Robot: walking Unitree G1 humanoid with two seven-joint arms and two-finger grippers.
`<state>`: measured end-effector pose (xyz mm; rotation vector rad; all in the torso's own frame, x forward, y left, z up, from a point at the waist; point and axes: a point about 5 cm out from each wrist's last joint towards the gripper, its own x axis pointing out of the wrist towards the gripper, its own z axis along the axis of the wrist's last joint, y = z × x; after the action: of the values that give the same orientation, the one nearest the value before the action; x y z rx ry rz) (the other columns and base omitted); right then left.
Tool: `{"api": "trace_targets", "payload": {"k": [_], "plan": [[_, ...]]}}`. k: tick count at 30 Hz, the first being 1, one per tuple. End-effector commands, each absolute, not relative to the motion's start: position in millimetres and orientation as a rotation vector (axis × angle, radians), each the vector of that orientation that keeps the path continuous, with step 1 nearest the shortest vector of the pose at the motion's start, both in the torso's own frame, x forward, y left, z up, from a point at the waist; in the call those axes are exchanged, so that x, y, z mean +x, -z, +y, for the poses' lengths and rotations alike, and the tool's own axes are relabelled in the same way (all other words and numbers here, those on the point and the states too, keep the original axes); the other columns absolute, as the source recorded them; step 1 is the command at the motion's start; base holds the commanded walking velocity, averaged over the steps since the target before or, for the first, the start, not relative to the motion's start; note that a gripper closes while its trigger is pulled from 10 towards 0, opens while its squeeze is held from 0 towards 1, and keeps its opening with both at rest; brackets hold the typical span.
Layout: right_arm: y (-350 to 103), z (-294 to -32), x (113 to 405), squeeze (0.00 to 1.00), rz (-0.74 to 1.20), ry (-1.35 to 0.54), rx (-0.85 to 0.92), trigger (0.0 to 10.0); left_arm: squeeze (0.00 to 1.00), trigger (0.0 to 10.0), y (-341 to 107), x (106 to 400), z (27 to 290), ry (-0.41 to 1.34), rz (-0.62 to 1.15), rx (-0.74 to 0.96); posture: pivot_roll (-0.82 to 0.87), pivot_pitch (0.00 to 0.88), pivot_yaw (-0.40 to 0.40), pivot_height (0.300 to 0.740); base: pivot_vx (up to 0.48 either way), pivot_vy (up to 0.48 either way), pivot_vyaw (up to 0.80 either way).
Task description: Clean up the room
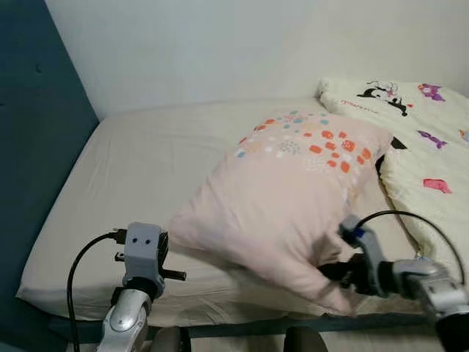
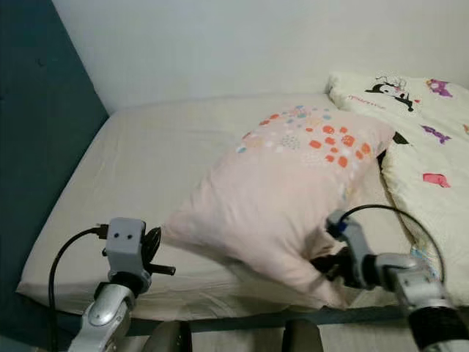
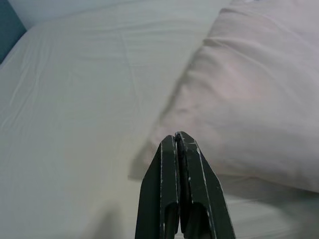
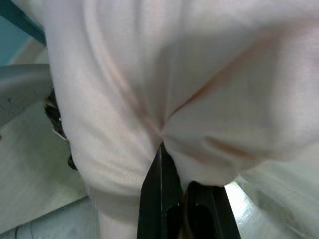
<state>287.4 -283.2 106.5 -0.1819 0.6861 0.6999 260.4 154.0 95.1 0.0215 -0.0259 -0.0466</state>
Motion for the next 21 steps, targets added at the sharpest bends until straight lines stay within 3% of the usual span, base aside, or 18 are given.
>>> {"api": "trace_targets", "payload": {"k": [1, 7, 18, 19, 21], "plan": [[-108, -303, 280, 0.0, 0.718, -0.646, -0.183, 0.0, 0.0, 10.0, -90, 257, 159, 0.036, -0.002, 0.035, 0.03, 0.128, -0.007, 0.599, 0.0, 0.0, 0.0], [-121, -347, 279, 0.0, 0.707, -0.411, -0.28, 0.0, 0.0, 10.0, -90, 257, 160, 0.037, -0.001, 0.034, 0.03, 0.129, -0.006, 0.599, 0.0, 0.0, 0.0], [-137, -392, 277, 0.0, 0.688, -0.059, -0.387, 0.0, 0.0, 10.0, -90, 258, 161, 0.039, 0.0, 0.037, 0.03, 0.128, -0.005, 0.599, 0.0, 0.0, 0.0], [-138, -391, 279, 0.0, 0.665, -0.039, -0.399, 5.0, 0.0, 10.0, -90, 258, 161, 0.039, 0.0, 0.036, 0.03, 0.128, -0.003, 0.599, 0.0, 0.0, 0.0], [-139, -390, 282, 0.0, 0.639, -0.024, -0.402, 5.0, 0.0, 10.0, -90, 258, 160, 0.041, 0.001, 0.035, 0.03, 0.128, -0.001, 0.599, 0.0, 0.0, 0.0]]}}
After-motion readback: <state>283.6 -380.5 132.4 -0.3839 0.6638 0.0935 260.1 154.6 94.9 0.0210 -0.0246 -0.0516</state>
